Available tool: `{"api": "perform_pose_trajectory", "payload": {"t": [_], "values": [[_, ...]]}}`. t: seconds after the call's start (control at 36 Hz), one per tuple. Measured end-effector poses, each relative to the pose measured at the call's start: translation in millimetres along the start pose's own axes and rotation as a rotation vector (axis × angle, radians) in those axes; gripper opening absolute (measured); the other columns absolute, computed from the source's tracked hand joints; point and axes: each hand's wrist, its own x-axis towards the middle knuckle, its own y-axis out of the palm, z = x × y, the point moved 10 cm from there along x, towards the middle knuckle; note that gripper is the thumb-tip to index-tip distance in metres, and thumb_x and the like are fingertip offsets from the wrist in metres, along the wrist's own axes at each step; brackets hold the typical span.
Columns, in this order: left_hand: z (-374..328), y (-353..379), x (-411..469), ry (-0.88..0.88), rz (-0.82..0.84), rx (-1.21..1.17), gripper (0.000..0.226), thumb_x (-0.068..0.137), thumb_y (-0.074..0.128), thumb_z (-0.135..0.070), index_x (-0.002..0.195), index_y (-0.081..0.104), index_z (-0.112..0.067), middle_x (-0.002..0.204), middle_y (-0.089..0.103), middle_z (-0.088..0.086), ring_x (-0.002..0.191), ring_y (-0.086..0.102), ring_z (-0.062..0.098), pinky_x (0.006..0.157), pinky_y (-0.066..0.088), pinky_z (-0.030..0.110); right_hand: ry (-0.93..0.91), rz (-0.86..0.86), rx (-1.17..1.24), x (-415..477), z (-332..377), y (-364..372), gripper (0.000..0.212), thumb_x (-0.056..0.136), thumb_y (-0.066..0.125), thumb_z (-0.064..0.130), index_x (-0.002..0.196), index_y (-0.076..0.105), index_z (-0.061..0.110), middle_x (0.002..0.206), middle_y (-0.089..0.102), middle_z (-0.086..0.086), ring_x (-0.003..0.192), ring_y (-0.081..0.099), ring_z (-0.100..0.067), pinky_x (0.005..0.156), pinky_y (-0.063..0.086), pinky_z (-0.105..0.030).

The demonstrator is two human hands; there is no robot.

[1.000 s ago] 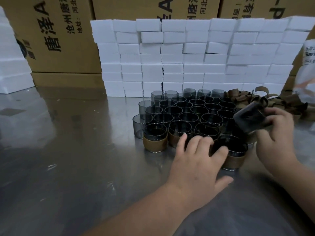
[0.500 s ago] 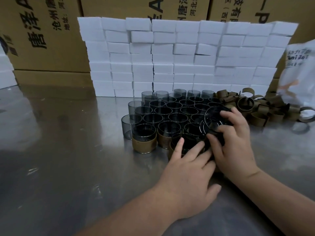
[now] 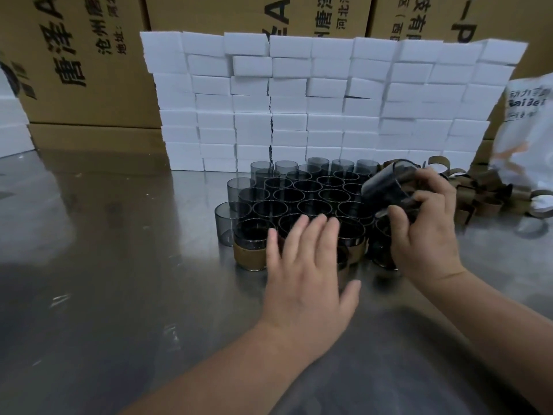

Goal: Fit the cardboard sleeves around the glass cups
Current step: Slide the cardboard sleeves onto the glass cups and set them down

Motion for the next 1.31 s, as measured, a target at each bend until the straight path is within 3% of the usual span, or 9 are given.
{"api": "perform_pose_trajectory", "payload": {"t": [0.08,0.28,0.39,0.53,0.69,0.81,1.0,1.19,1.31], "values": [[7.9,-5.3,1.4,-0.068,-0.102,-0.054,0.095,0.062,0.076,-0.048,0.134,0.03,-0.005,0.135,0.05,0.013,0.127,0.044,0.031,0.101,0.015,0.06,-0.07,-0.003,0.16,-0.6,30.4,-13.4,0.054,0.093,0.036,0.049,0.091,0.051,-0.004,0.121,0.043,-0.02,0.117,0.037,-0.019,0.098,0.022,-0.004],[12.2,-23.9,-2.0,-0.067,-0.288,-0.358,0.085,0.068,0.052,-0.057,0.136,0.021,-0.016,0.139,0.04,0.007,0.13,0.031,0.017,0.105,0.007,0.056,-0.052,0.086,0.475,-28.1,65.9,-10.1,0.055,0.092,0.017,0.064,0.102,0.052,0.024,0.098,0.063,-0.004,0.092,0.061,-0.011,0.079,0.047,-0.022],[12.8,-30.8,-4.7,-0.002,-0.346,-0.482,0.079,0.067,0.06,-0.049,0.133,0.028,-0.02,0.137,0.033,0.0,0.129,0.033,0.011,0.107,0.011,0.053,0.001,0.129,0.414,-32.4,61.6,-4.1,0.06,0.093,0.015,0.06,0.079,0.059,0.022,0.076,0.062,0.009,0.075,0.057,-0.002,0.062,0.04,-0.009],[14.0,-29.0,-5.2,-0.011,-0.335,-0.507,0.073,0.063,0.064,-0.05,0.125,0.037,-0.024,0.125,0.046,-0.012,0.12,0.044,0.006,0.113,0.015,0.038,-0.068,0.188,0.137,-15.3,53.6,-8.6,0.047,0.093,0.025,0.039,0.064,0.056,0.02,0.056,0.048,0.007,0.061,0.048,-0.011,0.051,0.031,-0.017],[36.1,-21.5,-1.8,-0.228,-0.332,-0.473,0.072,0.059,0.058,-0.058,0.118,0.049,-0.017,0.107,0.046,-0.02,0.105,0.031,-0.009,0.106,0.028,0.054,0.165,0.079,-0.225,48.9,-50.8,-30.4,0.036,0.094,0.038,0.031,0.113,0.06,0.009,0.109,0.058,-0.015,0.097,0.054,-0.03,0.075,0.033,-0.033],[50.6,-11.1,-3.0,-0.359,-0.286,-0.435,0.073,0.058,0.073,-0.051,0.117,0.053,-0.014,0.11,0.054,-0.009,0.108,0.039,0.005,0.106,0.027,0.057,0.42,0.343,-0.511,56.2,-154.2,-8.0,0.049,0.091,0.046,0.023,0.139,0.035,0.017,0.145,0.028,-0.013,0.117,0.046,-0.039,0.088,0.042,-0.046],[55.2,-8.4,-0.2,-0.4,-0.279,-0.43,0.078,0.055,0.069,-0.054,0.122,0.052,-0.017,0.11,0.044,-0.015,0.11,0.037,0.007,0.101,0.033,0.058,0.645,0.657,-0.613,23.7,-247.6,22.6,0.076,0.081,0.061,0.038,0.145,0.02,0.026,0.154,-0.006,-0.011,0.12,0.045,-0.044,0.099,0.038,-0.043],[56.4,-5.8,-2.2,-0.395,-0.281,-0.458,0.077,0.057,0.066,-0.055,0.123,0.049,-0.02,0.112,0.041,-0.017,0.104,0.024,-0.01,0.104,0.031,0.055,0.635,0.693,-0.667,15.0,-259.4,35.2,0.043,0.09,0.053,0.028,0.125,0.046,0.006,0.111,0.056,-0.022,0.097,0.056,-0.036,0.075,0.043,-0.035],[57.5,-6.2,-1.8,-0.401,-0.281,-0.441,0.077,0.056,0.067,-0.054,0.123,0.05,-0.019,0.112,0.041,-0.016,0.107,0.03,-0.003,0.102,0.033,0.055,0.595,0.659,-0.767,16.3,-254.4,28.0,0.023,0.09,0.05,0.017,0.104,0.055,-0.001,0.101,0.061,-0.022,0.09,0.058,-0.035,0.075,0.047,-0.038]]}}
